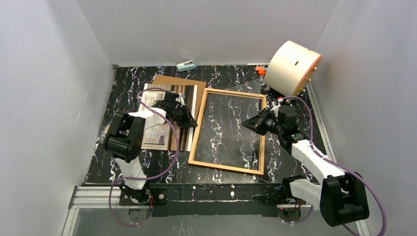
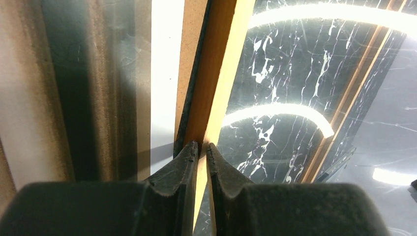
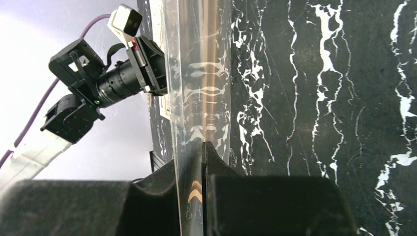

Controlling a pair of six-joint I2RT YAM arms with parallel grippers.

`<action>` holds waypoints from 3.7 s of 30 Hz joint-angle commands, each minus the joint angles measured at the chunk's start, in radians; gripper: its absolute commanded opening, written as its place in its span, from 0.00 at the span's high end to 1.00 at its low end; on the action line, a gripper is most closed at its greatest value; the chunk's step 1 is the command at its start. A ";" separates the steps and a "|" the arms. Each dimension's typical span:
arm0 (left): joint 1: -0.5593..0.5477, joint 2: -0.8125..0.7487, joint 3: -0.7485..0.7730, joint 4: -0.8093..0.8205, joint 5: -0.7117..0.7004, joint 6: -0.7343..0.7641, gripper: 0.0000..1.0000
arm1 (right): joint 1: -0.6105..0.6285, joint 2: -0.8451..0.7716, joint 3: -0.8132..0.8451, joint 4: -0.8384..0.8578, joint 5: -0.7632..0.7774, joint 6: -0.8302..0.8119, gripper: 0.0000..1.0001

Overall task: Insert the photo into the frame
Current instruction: Place the photo frame item in the photo frame.

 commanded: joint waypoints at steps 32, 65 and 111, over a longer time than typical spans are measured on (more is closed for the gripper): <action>-0.007 0.059 0.058 -0.047 0.017 0.045 0.89 | -0.172 0.159 -0.079 0.364 -0.439 -0.056 0.89; -0.009 0.074 0.083 -0.107 0.004 0.091 0.89 | -0.225 0.373 0.040 0.383 -0.652 -0.041 0.99; -0.008 0.117 0.149 -0.110 0.034 0.101 0.77 | -0.229 0.532 0.167 0.045 -0.518 -0.242 0.45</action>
